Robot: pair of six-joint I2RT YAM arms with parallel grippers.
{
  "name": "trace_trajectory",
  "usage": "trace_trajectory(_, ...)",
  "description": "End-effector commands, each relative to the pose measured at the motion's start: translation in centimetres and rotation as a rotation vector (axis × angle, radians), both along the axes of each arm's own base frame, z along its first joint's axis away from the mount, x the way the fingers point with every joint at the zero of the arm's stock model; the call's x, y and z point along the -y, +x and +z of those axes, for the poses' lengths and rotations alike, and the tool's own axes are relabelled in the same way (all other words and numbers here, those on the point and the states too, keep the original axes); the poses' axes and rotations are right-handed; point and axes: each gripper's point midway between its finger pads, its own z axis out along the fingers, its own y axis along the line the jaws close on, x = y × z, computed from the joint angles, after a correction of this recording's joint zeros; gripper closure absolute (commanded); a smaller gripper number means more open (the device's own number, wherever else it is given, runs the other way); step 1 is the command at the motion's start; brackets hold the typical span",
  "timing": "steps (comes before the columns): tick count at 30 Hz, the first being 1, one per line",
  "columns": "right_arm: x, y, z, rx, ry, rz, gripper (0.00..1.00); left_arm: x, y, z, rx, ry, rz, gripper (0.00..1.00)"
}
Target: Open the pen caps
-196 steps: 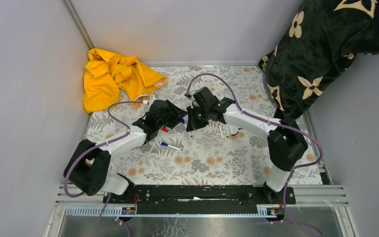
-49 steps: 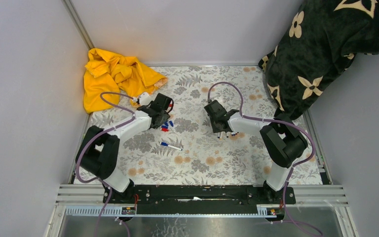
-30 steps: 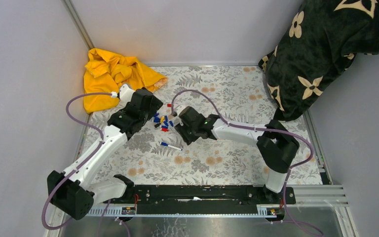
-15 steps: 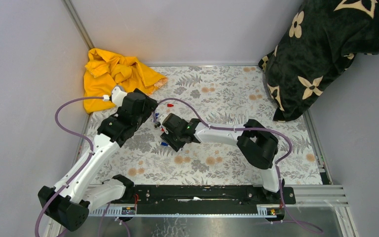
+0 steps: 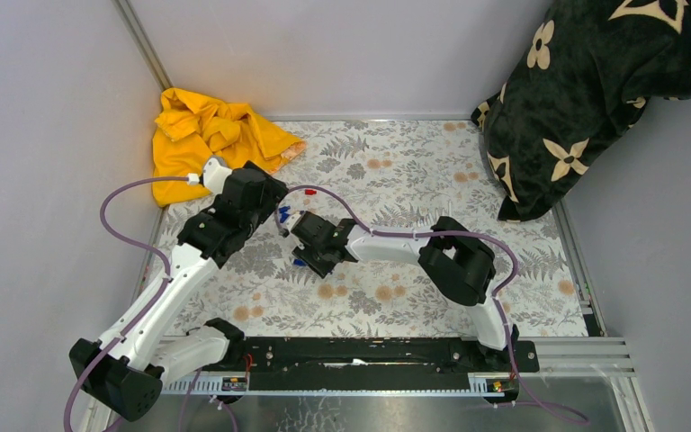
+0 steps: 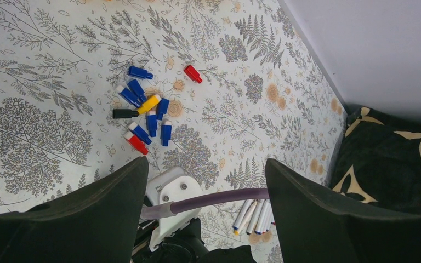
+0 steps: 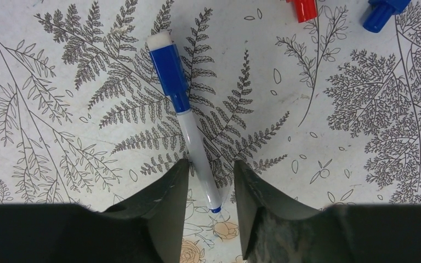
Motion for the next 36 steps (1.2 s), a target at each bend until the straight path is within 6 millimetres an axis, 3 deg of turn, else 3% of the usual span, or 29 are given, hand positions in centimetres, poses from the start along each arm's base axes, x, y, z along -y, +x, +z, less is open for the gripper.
trace_trajectory(1, -0.3, 0.1, -0.1, 0.019, -0.019, 0.013, 0.62, -1.1, 0.4, 0.9, 0.032, 0.01, 0.057, 0.15)
trace_trajectory(11, 0.7, -0.5, 0.1, 0.01, -0.022, 0.016, 0.91, -2.0, 0.6, 0.6, 0.026, -0.004, 0.093, 0.13)
trace_trajectory(20, 1.9, -0.9, 3.8, 0.016, 0.085, -0.025, 0.98, -1.8, 0.8, -1.6, -0.008, -0.043, 0.105, 0.12)
trace_trajectory(26, 3.6, -0.3, 6.6, -0.002, 0.185, -0.097, 1.0, 0.3, 1.2, -4.1, -0.031, -0.135, 0.047, 0.12)
trace_trajectory(36, 5.3, 1.9, 10.5, -0.037, 0.346, -0.193, 1.0, 5.6, 2.5, -6.9, -0.072, -0.288, -0.136, 0.13)
